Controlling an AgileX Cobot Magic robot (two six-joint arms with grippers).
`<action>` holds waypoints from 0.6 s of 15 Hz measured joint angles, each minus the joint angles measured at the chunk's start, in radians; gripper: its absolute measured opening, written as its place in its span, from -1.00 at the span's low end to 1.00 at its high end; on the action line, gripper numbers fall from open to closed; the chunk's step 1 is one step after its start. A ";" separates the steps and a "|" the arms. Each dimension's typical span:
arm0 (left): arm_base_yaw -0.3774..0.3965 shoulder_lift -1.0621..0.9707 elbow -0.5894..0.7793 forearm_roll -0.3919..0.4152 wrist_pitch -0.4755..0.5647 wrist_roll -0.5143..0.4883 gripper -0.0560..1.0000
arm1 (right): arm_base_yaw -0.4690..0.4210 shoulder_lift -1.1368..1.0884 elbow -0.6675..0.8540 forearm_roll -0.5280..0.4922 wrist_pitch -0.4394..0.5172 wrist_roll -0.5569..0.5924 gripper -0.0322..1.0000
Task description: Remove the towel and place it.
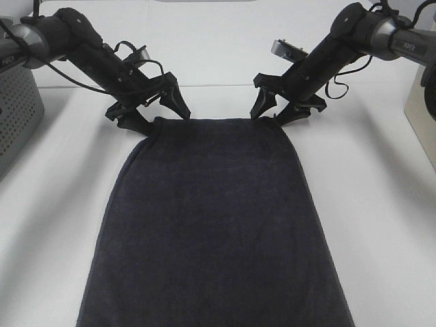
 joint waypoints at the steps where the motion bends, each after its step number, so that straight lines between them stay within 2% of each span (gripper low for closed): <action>1: -0.002 0.000 0.000 0.000 -0.001 0.000 0.78 | 0.005 0.002 0.000 0.000 0.000 0.010 0.13; 3: -0.002 0.002 0.000 0.008 -0.003 -0.008 0.66 | 0.006 0.010 0.000 -0.001 -0.003 0.019 -0.19; 4: -0.002 0.004 0.000 0.020 -0.003 -0.018 0.46 | 0.006 0.010 0.000 -0.002 -0.004 0.021 -0.38; 5: -0.002 0.007 0.000 0.034 -0.003 -0.022 0.20 | 0.006 0.012 0.000 -0.006 -0.004 0.023 -0.56; 7: -0.002 0.017 0.002 0.054 -0.002 -0.013 -0.48 | 0.006 0.012 0.000 -0.020 -0.007 0.024 -0.86; 8: -0.002 0.021 0.003 0.055 -0.002 0.002 -0.75 | 0.006 0.012 0.000 -0.022 -0.007 0.024 -0.93; 9: -0.002 0.021 0.003 0.056 -0.003 0.011 -0.84 | 0.006 0.012 0.000 -0.023 -0.007 0.024 -0.92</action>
